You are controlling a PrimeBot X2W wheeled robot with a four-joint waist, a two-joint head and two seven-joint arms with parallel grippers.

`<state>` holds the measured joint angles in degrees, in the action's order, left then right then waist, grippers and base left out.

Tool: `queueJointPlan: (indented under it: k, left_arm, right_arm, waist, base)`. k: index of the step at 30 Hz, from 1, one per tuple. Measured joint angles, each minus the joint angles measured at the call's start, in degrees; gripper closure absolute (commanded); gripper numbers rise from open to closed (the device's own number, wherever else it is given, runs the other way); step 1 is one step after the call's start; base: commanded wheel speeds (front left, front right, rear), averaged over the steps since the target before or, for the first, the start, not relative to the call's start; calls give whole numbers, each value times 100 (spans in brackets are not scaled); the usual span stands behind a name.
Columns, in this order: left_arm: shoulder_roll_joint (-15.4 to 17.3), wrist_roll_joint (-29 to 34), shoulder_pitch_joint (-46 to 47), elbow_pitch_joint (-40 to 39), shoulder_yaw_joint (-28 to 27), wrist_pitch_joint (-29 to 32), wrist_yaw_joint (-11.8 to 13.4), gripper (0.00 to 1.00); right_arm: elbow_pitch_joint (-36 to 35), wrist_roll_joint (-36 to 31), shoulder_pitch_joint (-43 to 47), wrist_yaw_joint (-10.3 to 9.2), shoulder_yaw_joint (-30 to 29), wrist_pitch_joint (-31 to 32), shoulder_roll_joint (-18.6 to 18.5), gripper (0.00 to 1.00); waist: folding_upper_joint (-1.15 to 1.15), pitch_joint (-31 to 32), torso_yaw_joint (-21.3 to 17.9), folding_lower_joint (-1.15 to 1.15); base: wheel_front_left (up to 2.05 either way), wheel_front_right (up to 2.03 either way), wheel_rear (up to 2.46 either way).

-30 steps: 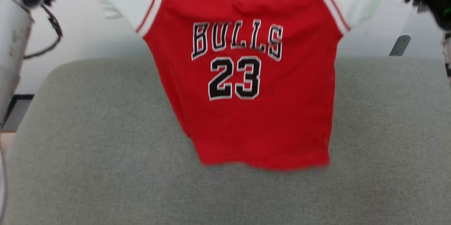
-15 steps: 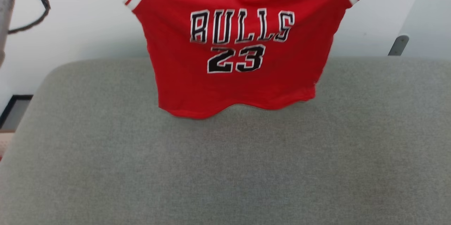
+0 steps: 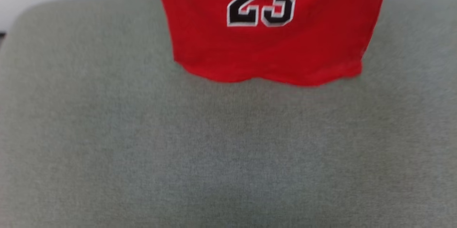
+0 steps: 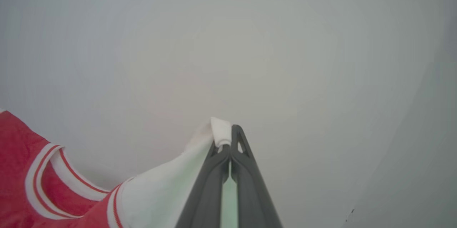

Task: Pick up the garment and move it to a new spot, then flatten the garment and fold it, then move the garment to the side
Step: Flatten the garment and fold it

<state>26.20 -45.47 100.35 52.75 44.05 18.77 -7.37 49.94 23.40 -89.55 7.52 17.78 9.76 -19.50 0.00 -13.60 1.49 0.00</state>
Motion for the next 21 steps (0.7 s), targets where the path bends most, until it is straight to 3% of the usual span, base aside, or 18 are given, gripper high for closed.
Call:
queueJointPlan:
  k: [9,14,21]
  left_arm:
    - [-364,539,1209,432,-118,-2038,291,100]
    - [-510,554,1586,542,-254,-3005,189,100]
    - [-586,410,1171,586,-377,-3366,35,100]
  right_arm:
    - [573,-1456,-1161,0,-316,-2243,-7,100]
    - [454,-2337,-1517,0,-545,-2466,-33,100]
    - [131,-2713,-994,0,-843,-2473,-27,100]
  waist:
    - [0,-1146,162,0]
    - [0,-1769,277,0]
    - [0,-2489,493,0]
  base:
    - [0,0,0]
    - [0,0,0]
    - [0,0,0]
